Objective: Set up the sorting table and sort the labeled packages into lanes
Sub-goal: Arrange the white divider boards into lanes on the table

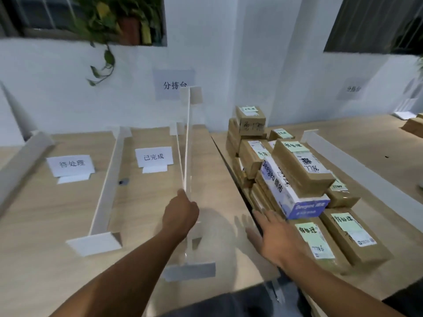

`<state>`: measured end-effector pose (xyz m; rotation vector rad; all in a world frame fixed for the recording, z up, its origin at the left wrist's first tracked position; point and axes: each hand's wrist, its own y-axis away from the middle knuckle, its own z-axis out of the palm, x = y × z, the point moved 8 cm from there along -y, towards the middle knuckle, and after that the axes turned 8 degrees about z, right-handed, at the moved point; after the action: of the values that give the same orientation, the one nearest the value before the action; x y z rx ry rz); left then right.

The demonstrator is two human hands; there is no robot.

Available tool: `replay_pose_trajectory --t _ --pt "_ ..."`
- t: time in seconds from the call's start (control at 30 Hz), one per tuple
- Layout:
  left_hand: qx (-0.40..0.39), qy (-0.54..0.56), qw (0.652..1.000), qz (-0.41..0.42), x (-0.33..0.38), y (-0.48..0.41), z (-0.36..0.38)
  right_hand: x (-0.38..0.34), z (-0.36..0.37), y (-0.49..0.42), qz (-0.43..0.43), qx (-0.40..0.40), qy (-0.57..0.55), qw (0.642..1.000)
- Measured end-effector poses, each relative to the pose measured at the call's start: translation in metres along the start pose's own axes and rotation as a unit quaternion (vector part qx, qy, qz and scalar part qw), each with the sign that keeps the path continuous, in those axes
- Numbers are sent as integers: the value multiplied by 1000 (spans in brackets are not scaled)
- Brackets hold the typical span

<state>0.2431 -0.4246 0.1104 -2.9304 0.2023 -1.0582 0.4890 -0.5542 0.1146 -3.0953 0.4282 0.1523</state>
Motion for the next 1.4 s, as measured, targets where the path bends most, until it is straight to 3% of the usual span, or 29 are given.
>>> replay_pose_trajectory --t 0.2,0.43,0.57,0.97,1.2,1.4 --pt "83 -46 994 53 -94 44 -136 -159 -16 18 -58 21 -5 998" --pt "156 -79 984 24 -239 90 -289 -383 -13 33 -174 29 -30 984" --pt "202 -99 974 -33 -329 103 -362 -511 5 24 -231 13 -34 972" --pt "214 -181 940 -195 -593 117 -584 -880 53 -16 -359 -14 -77 930" --pt "213 -185 930 -236 -735 125 -686 -1038 69 -9 -374 -3 -66 925" --pt "185 -177 940 -227 -865 117 -752 -1156 81 3 -335 18 -70 940"
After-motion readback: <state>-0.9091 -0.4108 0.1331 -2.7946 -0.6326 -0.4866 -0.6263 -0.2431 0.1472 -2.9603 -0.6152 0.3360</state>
